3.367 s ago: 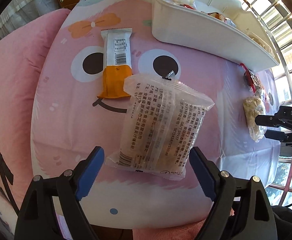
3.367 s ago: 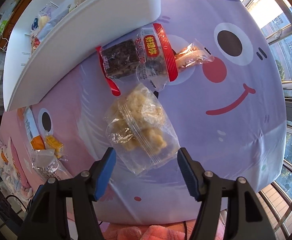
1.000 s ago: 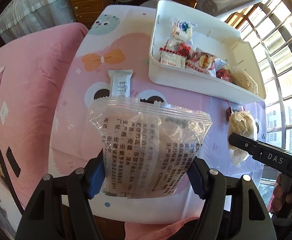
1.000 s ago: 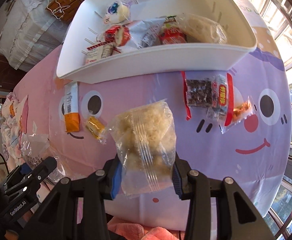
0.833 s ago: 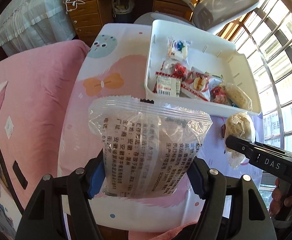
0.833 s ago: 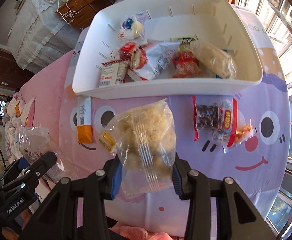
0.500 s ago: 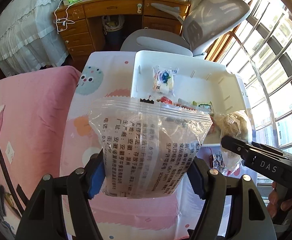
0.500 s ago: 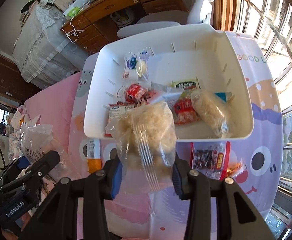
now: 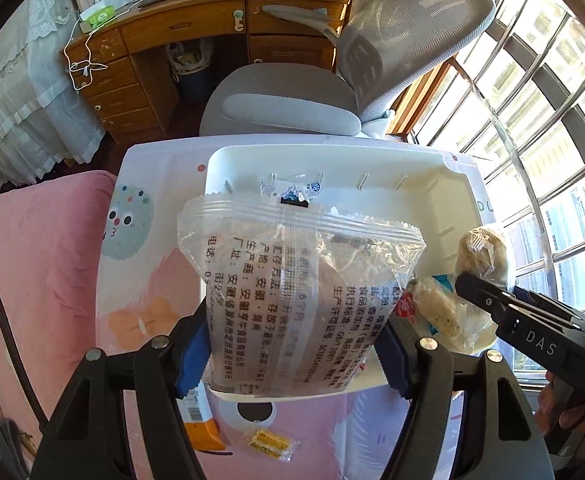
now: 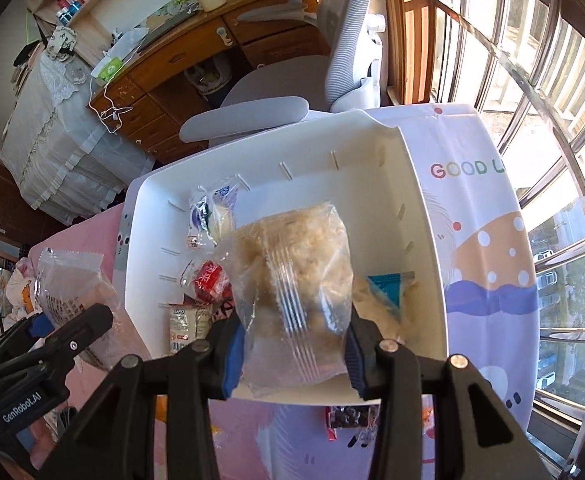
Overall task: Organize snacks
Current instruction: 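Carry both packets over the white basket and open both tools, then withdraw both tools toward the yellow snack and red-trimmed bag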
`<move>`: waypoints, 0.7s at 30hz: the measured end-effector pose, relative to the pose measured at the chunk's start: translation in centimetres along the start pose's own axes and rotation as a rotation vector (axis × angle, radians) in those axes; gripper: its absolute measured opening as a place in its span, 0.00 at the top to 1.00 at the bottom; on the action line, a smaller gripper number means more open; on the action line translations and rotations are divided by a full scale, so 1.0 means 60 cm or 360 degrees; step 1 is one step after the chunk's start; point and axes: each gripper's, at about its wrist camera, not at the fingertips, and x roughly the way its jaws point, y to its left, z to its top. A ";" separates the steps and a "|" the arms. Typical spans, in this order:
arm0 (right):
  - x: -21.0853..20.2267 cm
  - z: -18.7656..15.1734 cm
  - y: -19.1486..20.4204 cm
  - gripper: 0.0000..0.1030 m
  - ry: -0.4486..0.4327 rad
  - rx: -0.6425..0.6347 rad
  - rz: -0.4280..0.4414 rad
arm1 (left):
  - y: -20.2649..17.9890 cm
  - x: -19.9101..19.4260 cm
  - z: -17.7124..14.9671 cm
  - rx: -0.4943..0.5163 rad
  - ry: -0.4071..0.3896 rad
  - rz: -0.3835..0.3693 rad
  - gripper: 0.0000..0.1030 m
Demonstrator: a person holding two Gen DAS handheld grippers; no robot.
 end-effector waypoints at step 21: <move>-0.003 -0.009 -0.048 0.46 0.0013 0.0144 0.0050 | -0.029 0.001 0.005 0.0049 0.0006 -0.0068 0.26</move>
